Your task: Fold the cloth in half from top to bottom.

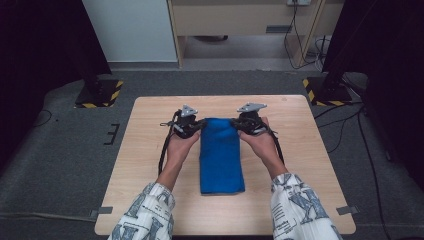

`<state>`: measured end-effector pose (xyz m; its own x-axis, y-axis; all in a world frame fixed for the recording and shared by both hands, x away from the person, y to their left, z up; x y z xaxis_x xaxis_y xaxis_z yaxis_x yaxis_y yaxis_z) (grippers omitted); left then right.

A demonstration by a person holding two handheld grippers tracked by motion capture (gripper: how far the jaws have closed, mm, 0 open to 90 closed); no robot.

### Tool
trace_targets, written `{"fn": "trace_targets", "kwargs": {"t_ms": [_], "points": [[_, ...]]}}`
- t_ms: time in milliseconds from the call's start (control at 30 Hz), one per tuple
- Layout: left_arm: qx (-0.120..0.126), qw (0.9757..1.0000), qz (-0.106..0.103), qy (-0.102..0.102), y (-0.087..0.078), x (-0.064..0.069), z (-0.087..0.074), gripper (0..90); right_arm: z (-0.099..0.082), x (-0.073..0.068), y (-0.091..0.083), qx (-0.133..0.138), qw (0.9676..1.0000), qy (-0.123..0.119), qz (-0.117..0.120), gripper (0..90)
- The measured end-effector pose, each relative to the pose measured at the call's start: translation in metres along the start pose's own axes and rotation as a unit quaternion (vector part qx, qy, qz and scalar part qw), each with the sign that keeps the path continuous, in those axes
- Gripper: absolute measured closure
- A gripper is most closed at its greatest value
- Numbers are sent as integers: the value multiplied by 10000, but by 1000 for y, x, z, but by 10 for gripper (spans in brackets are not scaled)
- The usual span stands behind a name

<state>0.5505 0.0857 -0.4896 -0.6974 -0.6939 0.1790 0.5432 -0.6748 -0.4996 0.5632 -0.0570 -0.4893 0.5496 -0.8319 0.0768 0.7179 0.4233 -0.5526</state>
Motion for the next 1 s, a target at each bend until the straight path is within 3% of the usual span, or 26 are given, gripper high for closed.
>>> {"fn": "trace_targets", "kwargs": {"t_ms": [467,700,1000], "points": [[-82,9995,-53,288,-25,25,-13,853,-19,-23,-27,155,9997,-66,160,859],[-153,9993,-148,308,-26,36,-27,853,-33,-28,-36,123,9997,-114,194,858],[-140,9991,-222,344,-36,42,-31,850,-42,-38,-48,177,9993,-162,292,857]]}}
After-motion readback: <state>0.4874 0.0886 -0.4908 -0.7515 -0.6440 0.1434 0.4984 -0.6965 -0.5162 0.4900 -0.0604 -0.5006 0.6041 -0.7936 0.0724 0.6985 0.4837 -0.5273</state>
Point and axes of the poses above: each handheld gripper's, and its own axes: y roughly forward along the jaws, z roughly out of its top, x roughly to its right, the point moved 9 cm from there along y, roughly forward along the jaws, and after that the axes turned 10 degrees about -z, right-handed, at the moved point
